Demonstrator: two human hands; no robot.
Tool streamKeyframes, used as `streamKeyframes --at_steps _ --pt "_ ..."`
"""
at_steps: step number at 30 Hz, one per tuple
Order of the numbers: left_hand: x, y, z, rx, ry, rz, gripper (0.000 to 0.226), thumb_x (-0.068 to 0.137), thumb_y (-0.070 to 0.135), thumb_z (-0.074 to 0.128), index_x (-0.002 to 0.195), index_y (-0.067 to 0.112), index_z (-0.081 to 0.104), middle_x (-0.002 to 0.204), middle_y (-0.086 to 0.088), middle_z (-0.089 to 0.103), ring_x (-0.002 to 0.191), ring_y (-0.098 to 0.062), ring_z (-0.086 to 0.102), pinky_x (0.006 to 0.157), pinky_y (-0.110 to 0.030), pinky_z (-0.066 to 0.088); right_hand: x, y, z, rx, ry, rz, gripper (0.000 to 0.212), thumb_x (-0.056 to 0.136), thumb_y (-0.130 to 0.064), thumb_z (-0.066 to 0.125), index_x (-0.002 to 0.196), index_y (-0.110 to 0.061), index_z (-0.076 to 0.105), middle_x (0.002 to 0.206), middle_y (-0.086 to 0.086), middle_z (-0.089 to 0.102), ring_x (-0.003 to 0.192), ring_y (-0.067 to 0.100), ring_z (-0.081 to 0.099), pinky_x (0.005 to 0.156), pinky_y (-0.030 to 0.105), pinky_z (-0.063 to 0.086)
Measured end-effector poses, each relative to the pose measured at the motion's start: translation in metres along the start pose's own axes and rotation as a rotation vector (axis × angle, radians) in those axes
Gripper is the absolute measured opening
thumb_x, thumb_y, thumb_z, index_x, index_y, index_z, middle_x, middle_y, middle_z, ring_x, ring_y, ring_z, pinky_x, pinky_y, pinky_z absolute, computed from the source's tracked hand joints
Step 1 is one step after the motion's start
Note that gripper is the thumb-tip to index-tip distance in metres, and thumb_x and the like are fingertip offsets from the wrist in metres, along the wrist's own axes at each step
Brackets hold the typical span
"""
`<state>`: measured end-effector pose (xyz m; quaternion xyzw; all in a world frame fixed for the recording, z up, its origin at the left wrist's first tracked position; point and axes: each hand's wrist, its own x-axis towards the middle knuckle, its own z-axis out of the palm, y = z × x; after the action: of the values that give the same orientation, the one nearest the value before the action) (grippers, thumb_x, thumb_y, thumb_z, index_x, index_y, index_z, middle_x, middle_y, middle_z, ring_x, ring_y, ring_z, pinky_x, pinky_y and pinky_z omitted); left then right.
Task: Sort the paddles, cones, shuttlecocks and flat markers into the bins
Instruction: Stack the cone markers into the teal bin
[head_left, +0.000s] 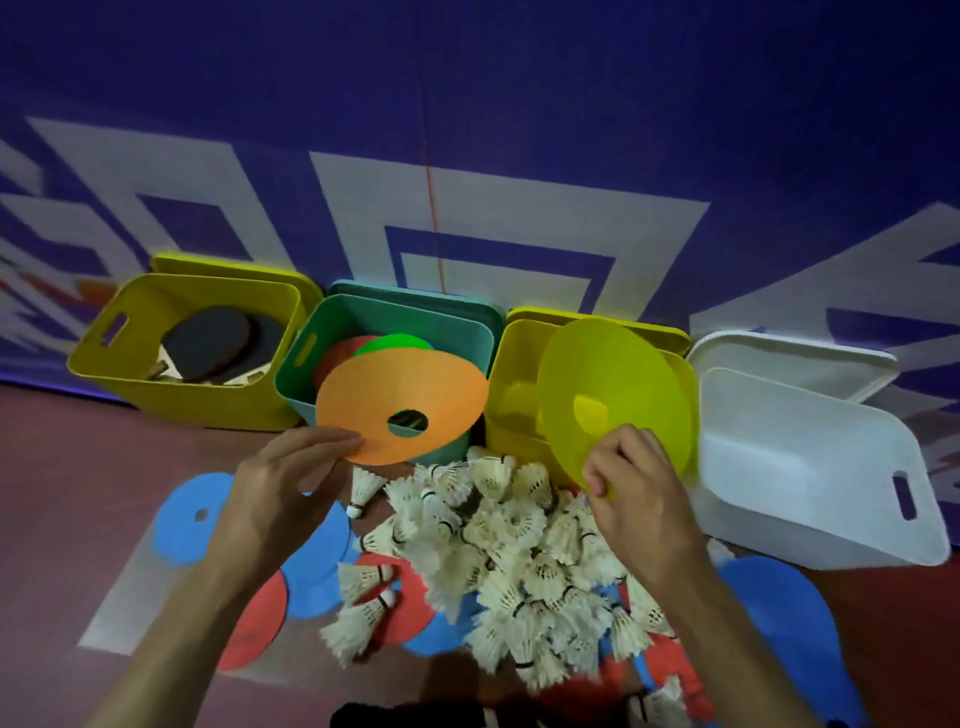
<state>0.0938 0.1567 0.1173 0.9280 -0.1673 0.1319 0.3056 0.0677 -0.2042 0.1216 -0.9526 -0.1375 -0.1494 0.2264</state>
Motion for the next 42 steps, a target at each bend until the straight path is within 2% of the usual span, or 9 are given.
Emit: streamKeyframes --at_steps 7,10,14,22,27,30,32,37,42 --pt "0.065 -0.069 -0.016 0.048 0.007 0.002 0.018 0.084 0.011 0.069 0.099 0.013 0.079 0.106 0.001 0.074 0.091 -0.014 0.067 0.083 -0.02 0.048 0.014 -0.066 0.029 0.053 0.006 0.051 0.034 0.076 0.007 0.063 0.075 -0.018 0.04 0.087 -0.006 0.042 0.083 0.019 0.044 0.071 0.034 0.04" --pt "0.089 -0.11 0.002 0.07 -0.141 0.005 0.025 0.08 0.005 0.078 0.105 0.009 0.077 0.111 -0.004 0.073 0.092 -0.02 0.07 0.084 -0.026 0.051 0.022 -0.089 0.036 0.007 -0.006 0.099 0.04 0.074 0.007 0.068 0.074 -0.019 0.037 0.088 -0.007 0.041 0.084 0.018 0.043 0.072 0.033 0.04" --pt "0.094 -0.154 0.04 0.055 -0.397 -0.118 0.051 0.077 0.022 0.084 0.123 0.01 0.068 0.117 -0.01 0.07 0.095 -0.025 0.069 0.082 -0.037 0.056 0.036 -0.109 0.053 -0.056 -0.08 0.165 0.043 0.068 0.005 0.066 0.075 -0.022 0.034 0.097 -0.009 0.045 0.093 0.016 0.047 0.075 0.031 0.042" --pt "0.038 -0.185 0.03 -0.099 -0.289 -0.074 0.016 0.087 0.015 0.072 0.102 0.013 0.075 0.104 -0.002 0.072 0.092 -0.021 0.069 0.08 -0.028 0.052 0.097 -0.148 0.103 -0.071 -0.167 0.035 0.045 0.073 0.004 0.065 0.079 -0.024 0.03 0.106 -0.003 0.054 0.099 0.023 0.052 0.078 0.039 0.045" --pt "-0.008 -0.214 0.003 -0.116 -0.301 -0.164 0.03 0.09 0.036 0.057 0.099 0.015 0.077 0.109 0.002 0.069 0.092 -0.017 0.069 0.079 -0.027 0.053 0.165 -0.15 0.162 -0.073 -0.253 -0.056 0.032 0.076 -0.004 0.069 0.081 -0.021 0.042 0.105 -0.004 0.051 0.096 0.023 0.047 0.077 0.041 0.045" --pt "-0.03 -0.223 -0.01 -0.121 -0.305 -0.214 0.037 0.091 0.045 0.052 0.099 0.018 0.077 0.106 0.004 0.069 0.091 -0.017 0.069 0.077 -0.03 0.056 0.185 -0.141 0.201 -0.176 -0.458 0.049 0.04 0.078 -0.031 0.078 0.105 -0.032 0.048 0.119 -0.006 0.045 0.113 0.021 0.042 0.093 0.043 0.046" --pt "-0.041 -0.221 -0.015 -0.138 -0.302 -0.232 0.034 0.09 0.045 0.054 0.096 0.02 0.076 0.103 0.005 0.069 0.089 -0.015 0.069 0.075 -0.03 0.056 0.179 -0.139 0.217 -0.14 -0.521 0.096 0.045 0.081 -0.039 0.076 0.115 -0.033 0.046 0.124 -0.007 0.043 0.119 0.019 0.039 0.096 0.042 0.046" --pt "-0.052 -0.201 0.017 -0.227 -0.318 -0.296 0.032 0.09 0.047 0.059 0.097 0.021 0.076 0.103 0.011 0.066 0.08 -0.005 0.067 0.071 -0.03 0.058 0.118 -0.129 0.199 0.026 -0.424 0.12 0.016 0.095 -0.03 0.059 0.11 -0.026 0.058 0.113 -0.009 0.049 0.11 0.012 0.045 0.096 0.029 0.042" --pt "-0.026 -0.127 0.072 -0.262 -0.366 -0.111 0.042 0.094 0.05 0.052 0.085 0.014 0.073 0.093 0.009 0.067 0.081 -0.003 0.061 0.066 -0.027 0.052 0.017 -0.052 0.138 0.053 -0.38 0.27 0.01 0.096 -0.026 0.054 0.103 -0.032 0.059 0.111 -0.017 0.049 0.107 0.005 0.048 0.092 0.022 0.04"
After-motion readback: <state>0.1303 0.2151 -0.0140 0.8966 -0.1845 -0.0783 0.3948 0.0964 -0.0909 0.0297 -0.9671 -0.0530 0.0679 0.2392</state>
